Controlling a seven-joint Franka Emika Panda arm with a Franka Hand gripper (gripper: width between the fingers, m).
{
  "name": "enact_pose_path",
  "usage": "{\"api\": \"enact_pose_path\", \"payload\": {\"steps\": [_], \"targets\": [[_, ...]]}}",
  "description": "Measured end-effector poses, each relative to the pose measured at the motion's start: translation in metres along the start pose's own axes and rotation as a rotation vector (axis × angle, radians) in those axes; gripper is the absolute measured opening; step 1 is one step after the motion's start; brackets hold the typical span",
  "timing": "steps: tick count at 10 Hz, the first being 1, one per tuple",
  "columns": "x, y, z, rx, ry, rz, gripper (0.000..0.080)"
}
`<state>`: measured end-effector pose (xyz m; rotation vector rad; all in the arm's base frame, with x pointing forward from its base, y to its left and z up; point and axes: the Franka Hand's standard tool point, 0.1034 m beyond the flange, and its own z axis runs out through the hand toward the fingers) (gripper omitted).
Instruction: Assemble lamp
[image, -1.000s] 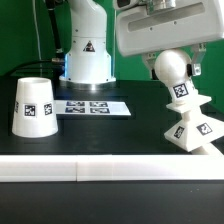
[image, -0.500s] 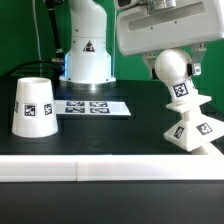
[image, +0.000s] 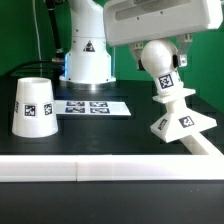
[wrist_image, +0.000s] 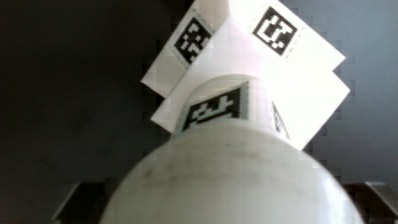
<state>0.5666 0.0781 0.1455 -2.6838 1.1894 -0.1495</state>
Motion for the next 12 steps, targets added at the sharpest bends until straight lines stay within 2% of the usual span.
{"api": "enact_pose_path", "payload": {"steps": [1, 4, 5, 8, 12], "targets": [[-0.006, -0.004, 0.001, -0.007, 0.005, -0.03, 0.0576], [-0.005, -0.002, 0.003, -0.006, 0.0, -0.023, 0.0576], [-0.004, -0.001, 0.003, -0.008, -0.001, -0.033, 0.0576], [0.016, 0.017, 0.003, -0.029, 0.002, -0.06, 0.0576], [0.013, 0.017, 0.007, -0.033, -0.002, -0.066, 0.0576]]}}
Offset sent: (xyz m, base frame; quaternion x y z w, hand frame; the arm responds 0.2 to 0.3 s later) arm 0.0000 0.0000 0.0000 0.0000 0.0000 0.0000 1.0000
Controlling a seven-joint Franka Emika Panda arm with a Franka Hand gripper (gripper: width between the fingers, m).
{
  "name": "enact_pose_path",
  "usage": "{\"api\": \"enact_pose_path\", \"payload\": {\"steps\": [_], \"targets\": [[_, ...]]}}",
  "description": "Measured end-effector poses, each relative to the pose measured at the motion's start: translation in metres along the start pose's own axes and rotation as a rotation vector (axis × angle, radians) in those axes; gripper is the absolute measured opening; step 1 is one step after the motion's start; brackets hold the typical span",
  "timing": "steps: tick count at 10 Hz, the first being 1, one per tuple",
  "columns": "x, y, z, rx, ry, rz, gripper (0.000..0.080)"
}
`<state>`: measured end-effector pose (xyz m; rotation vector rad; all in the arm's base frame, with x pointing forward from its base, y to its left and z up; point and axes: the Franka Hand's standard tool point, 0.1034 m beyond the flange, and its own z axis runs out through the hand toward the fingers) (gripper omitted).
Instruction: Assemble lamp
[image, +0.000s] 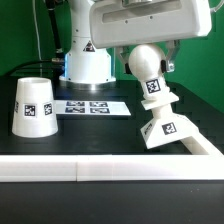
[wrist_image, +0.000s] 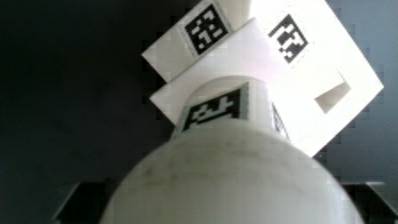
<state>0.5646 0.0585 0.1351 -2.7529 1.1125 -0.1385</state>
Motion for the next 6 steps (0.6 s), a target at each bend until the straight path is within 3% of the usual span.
{"api": "enact_pose_path", "payload": {"steps": [4, 5, 6], "targets": [[0.005, 0.004, -0.001, -0.01, -0.012, -0.06, 0.0576], [0.008, 0.0, -0.006, -0.025, -0.031, -0.12, 0.0576], [0.003, -0.007, -0.007, -0.066, -0.036, -0.204, 0.0576]]}}
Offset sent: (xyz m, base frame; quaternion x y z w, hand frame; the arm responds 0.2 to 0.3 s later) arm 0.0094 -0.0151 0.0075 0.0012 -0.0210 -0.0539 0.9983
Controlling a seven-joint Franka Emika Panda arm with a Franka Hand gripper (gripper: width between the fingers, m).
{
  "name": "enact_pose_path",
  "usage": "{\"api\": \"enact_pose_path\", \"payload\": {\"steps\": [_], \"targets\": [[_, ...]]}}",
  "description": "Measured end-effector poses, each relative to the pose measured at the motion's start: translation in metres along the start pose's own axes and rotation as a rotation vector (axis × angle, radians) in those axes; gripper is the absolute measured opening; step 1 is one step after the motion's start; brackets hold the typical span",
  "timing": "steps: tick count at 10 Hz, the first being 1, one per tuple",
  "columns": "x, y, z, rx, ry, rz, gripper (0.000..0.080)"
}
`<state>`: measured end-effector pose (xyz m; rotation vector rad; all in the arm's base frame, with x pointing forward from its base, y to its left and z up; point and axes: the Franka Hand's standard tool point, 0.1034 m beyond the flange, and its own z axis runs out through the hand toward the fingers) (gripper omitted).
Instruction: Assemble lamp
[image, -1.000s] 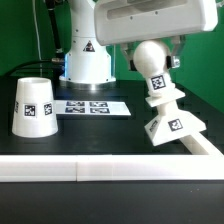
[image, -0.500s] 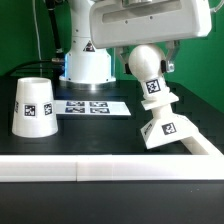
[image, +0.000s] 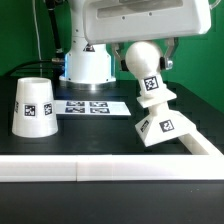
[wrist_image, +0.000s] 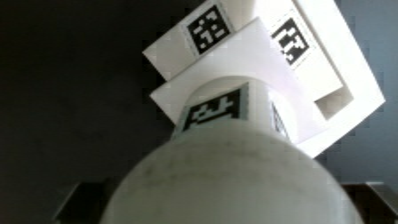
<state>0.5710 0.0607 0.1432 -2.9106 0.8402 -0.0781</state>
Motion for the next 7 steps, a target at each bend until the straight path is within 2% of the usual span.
{"api": "enact_pose_path", "payload": {"steps": [1, 2, 7], "targets": [[-0.0072, -0.0098, 0.0037, -0.031, -0.007, -0.059, 0.0576], [-0.0108, -0.01, 0.0093, -0.033, -0.01, -0.06, 0.0576], [-0.0108, -0.008, 0.0106, -0.036, -0.013, -0.064, 0.0576]]}}
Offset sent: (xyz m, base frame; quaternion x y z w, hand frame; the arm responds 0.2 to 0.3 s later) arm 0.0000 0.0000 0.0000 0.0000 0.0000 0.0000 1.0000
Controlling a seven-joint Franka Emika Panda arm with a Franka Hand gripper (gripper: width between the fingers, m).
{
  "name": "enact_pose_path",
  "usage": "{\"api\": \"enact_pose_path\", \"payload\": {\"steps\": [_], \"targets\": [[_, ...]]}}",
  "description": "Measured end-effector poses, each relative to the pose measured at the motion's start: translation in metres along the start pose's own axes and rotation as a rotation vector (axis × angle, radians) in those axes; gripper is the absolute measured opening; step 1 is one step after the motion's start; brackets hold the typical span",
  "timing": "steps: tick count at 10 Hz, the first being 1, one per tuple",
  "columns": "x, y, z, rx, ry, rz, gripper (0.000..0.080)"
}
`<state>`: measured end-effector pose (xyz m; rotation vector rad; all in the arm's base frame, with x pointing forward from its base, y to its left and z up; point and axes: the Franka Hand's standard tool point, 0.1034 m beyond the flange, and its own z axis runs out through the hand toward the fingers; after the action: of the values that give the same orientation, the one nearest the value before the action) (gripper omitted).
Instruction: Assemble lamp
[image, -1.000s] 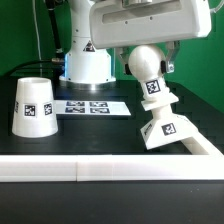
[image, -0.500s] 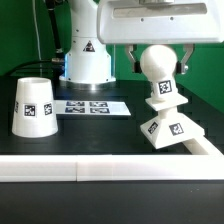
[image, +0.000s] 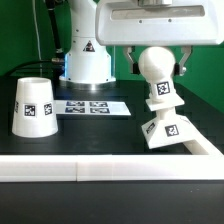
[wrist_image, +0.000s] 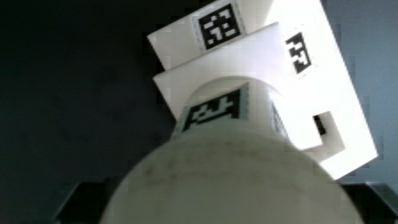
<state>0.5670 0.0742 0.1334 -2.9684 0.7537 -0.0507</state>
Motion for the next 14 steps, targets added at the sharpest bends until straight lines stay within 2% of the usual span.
{"api": "enact_pose_path", "payload": {"steps": [2, 7, 11, 14], "targets": [[0.002, -0.006, -0.002, -0.044, 0.005, -0.151, 0.0576], [0.006, 0.002, 0.004, -0.049, 0.005, -0.245, 0.0576], [-0.008, 0.003, 0.021, -0.041, 0.025, -0.253, 0.0576], [-0.009, 0.004, 0.025, -0.04, 0.022, -0.246, 0.0576]]}}
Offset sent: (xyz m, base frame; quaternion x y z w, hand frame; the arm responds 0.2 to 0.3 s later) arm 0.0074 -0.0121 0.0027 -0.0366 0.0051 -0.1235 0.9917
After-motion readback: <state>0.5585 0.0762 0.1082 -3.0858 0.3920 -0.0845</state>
